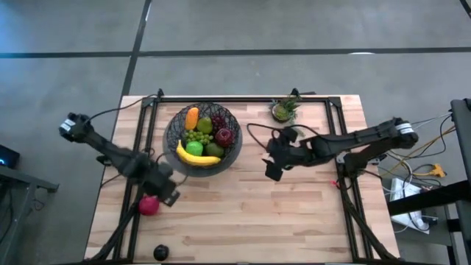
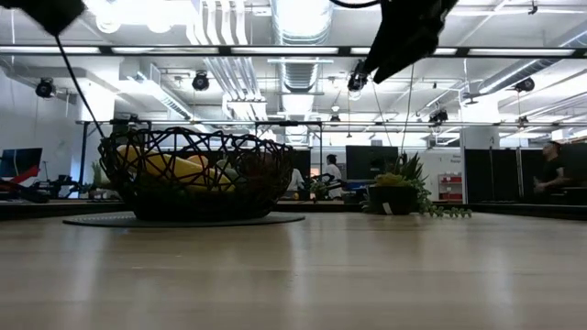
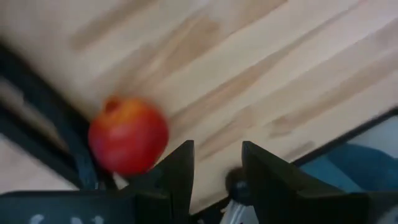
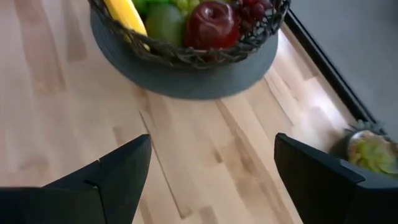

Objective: Build produce basket
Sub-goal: Put the red pomegranate into the black wire basket

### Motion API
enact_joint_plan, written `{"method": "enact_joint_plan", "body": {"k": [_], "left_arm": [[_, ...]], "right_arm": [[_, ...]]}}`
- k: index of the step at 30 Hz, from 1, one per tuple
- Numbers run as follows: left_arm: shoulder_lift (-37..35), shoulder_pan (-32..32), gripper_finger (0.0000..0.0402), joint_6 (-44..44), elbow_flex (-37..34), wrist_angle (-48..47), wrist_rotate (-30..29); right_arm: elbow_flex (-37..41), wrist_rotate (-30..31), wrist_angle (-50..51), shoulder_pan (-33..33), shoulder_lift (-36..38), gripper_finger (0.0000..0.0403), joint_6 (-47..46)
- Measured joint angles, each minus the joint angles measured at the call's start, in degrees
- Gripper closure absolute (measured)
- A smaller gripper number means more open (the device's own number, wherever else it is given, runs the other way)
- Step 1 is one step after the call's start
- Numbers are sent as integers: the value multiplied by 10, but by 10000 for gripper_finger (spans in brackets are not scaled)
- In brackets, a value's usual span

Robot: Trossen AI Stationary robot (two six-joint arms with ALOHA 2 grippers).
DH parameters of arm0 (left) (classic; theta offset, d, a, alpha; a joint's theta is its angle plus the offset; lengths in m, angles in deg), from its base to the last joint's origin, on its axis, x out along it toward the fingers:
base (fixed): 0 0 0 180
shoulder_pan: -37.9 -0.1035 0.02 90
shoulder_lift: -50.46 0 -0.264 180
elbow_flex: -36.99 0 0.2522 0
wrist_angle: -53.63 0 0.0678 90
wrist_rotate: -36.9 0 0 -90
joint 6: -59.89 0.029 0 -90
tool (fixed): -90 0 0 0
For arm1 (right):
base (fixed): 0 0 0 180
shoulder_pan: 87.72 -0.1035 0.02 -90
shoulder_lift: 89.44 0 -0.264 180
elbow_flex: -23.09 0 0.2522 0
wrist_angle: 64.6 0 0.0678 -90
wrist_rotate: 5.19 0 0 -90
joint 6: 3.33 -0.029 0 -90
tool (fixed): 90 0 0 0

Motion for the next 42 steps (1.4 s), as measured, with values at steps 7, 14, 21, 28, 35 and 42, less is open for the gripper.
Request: {"method": "enact_joint_plan", "body": {"k": [7, 14, 21, 28, 35, 42], "left_arm": [[15, 99, 263, -197, -46, 0, 30], [-15, 104, 159, -247, -98, 15, 31], [-32, 104, 48, -276, -174, 46, 48], [-9, 104, 16, -289, -214, 91, 49], [43, 104, 15, -267, -226, 147, 54], [101, 104, 52, -216, -213, 160, 80]], "right_arm": [[98, 0, -106, 1, 61, 93, -14], [139, -5, -144, 1, 82, 110, -22], [137, -5, -143, 1, 85, 122, -47], [132, -5, -143, 1, 87, 131, -47], [132, -5, -143, 1, 88, 132, -52], [132, -24, -144, 0, 88, 141, -53]]}}
